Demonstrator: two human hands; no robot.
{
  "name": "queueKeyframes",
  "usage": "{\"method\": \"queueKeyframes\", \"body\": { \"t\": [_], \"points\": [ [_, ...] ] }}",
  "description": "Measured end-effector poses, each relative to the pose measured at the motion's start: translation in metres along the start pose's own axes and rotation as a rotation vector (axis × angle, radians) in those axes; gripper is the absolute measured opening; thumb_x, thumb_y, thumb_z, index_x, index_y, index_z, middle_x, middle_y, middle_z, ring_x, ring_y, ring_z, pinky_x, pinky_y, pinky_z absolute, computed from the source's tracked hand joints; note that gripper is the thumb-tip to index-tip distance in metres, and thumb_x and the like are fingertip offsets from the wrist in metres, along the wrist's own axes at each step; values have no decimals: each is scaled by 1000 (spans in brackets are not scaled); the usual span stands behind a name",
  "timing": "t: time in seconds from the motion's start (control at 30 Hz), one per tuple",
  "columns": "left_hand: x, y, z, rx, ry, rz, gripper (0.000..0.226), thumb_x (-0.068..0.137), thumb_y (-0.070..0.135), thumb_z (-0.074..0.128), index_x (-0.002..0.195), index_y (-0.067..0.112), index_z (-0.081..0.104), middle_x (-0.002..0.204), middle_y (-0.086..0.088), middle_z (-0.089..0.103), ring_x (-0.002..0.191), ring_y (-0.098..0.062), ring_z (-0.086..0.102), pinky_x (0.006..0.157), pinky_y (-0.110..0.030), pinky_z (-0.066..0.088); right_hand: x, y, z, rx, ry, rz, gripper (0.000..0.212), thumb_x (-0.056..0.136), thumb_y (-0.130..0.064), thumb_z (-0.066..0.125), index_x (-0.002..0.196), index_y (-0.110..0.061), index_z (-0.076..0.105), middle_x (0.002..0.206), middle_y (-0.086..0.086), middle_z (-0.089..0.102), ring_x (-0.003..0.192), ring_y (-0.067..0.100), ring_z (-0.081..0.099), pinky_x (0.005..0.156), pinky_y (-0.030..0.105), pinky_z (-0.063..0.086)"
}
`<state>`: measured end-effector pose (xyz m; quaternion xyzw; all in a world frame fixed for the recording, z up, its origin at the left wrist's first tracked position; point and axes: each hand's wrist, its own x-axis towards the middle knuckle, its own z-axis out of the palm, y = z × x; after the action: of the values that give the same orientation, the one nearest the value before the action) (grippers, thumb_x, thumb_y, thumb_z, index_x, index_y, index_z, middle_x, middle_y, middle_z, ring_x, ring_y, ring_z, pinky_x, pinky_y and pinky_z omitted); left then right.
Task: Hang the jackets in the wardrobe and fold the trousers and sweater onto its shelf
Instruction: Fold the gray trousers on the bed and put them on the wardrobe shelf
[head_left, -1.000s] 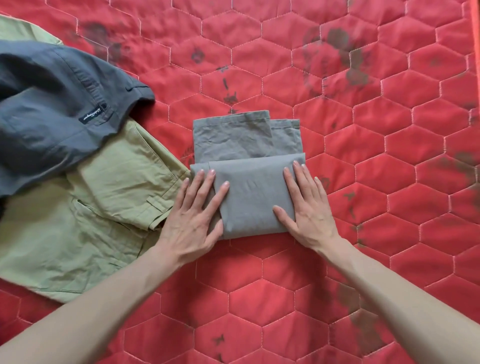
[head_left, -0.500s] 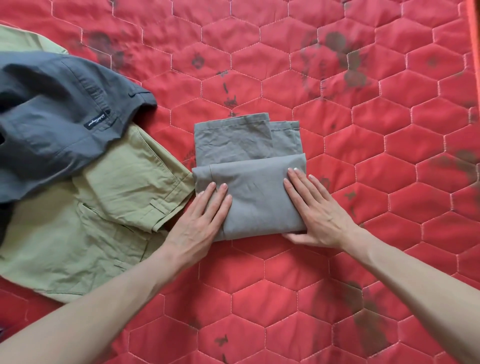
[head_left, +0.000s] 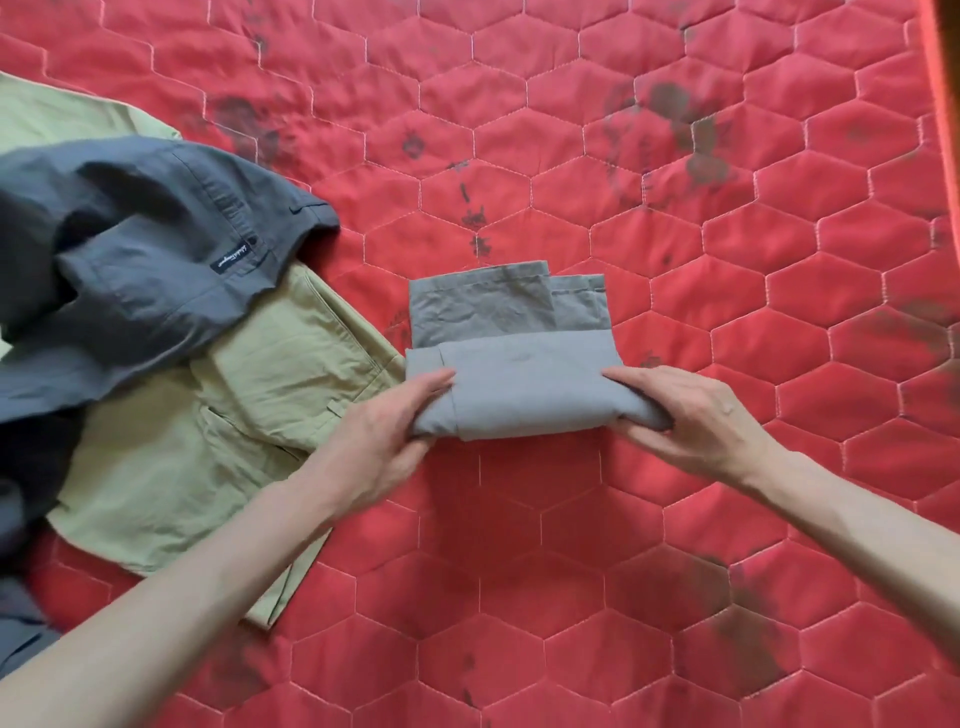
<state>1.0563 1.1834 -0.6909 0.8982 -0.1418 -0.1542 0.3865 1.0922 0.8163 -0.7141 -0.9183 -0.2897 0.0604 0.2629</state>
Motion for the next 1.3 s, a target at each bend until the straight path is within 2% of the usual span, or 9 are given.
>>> {"method": "queueKeyframes", "body": {
  "t": [0.1, 0.2, 0.37, 0.5, 0.7, 0.8, 1.0, 1.2, 1.3],
  "points": [
    [3, -3, -17, -220, 197, -193, 44, 83, 16, 80, 124, 22, 66, 106, 14, 77, 97, -3, 73, 86, -18, 55, 3, -9, -16, 264, 57, 233, 49, 89, -46, 71, 132, -25, 65, 104, -12, 77, 87, 13, 73, 80, 33, 57],
    [15, -9, -5, -385, 329, -355, 23, 87, 27, 79, 105, 23, 66, 90, 6, 76, 83, -5, 71, 73, -19, 54, 11, -15, -13, 447, 97, 471, 44, 91, -54, 69, 133, -45, 57, 95, -6, 74, 82, 15, 68, 77, 31, 54],
    [45, -25, 41, -450, 390, -685, 34, 102, 41, 63, 110, 8, 64, 103, -9, 70, 97, -19, 64, 93, -46, 53, 30, -17, 34, 572, 157, 839, 42, 97, -52, 67, 131, -30, 53, 116, -16, 67, 106, 7, 65, 92, 31, 51],
    [52, -23, 66, -293, 290, -880, 62, 97, 53, 62, 146, 20, 45, 138, -14, 49, 136, -32, 44, 120, -45, 32, 43, -25, 67, 440, 114, 1064, 59, 99, -55, 60, 143, -17, 48, 135, 11, 56, 128, 31, 53, 110, 45, 41],
    [55, -25, 68, -375, 323, -1009, 67, 86, 63, 71, 122, 17, 37, 125, -6, 54, 120, -28, 57, 99, -36, 44, 55, -44, 77, 506, 101, 1395, 67, 95, -73, 49, 146, -31, 37, 130, 17, 42, 126, 44, 49, 111, 48, 42],
    [56, -35, 60, -502, 261, -1003, 76, 78, 66, 78, 125, 12, 53, 120, 0, 65, 110, -22, 67, 89, -44, 60, 55, -38, 74, 536, 85, 1294, 66, 90, -78, 51, 130, -25, 48, 123, 9, 59, 124, 36, 57, 104, 48, 47],
    [46, -35, 55, -581, 296, -733, 23, 89, 49, 79, 102, 32, 74, 92, 30, 75, 91, 15, 68, 70, -4, 49, 44, -24, 66, 674, 221, 1026, 49, 90, -69, 65, 121, -32, 70, 115, -17, 75, 113, 10, 69, 104, 44, 52],
    [18, 10, 13, -740, 397, -662, 39, 85, 43, 85, 114, 20, 75, 107, 10, 80, 102, -5, 75, 85, -24, 58, 35, -72, 14, 765, 383, 779, 32, 96, -59, 66, 121, -39, 67, 114, -23, 74, 109, -3, 68, 85, 11, 50],
    [-6, 58, -39, -940, 342, -658, 54, 74, 44, 85, 118, 14, 74, 110, 0, 80, 98, -13, 76, 74, -23, 59, 32, -112, -45, 831, 364, 712, 26, 99, -49, 67, 122, -36, 67, 114, -20, 74, 108, -2, 69, 84, 11, 49]
  ]
}}
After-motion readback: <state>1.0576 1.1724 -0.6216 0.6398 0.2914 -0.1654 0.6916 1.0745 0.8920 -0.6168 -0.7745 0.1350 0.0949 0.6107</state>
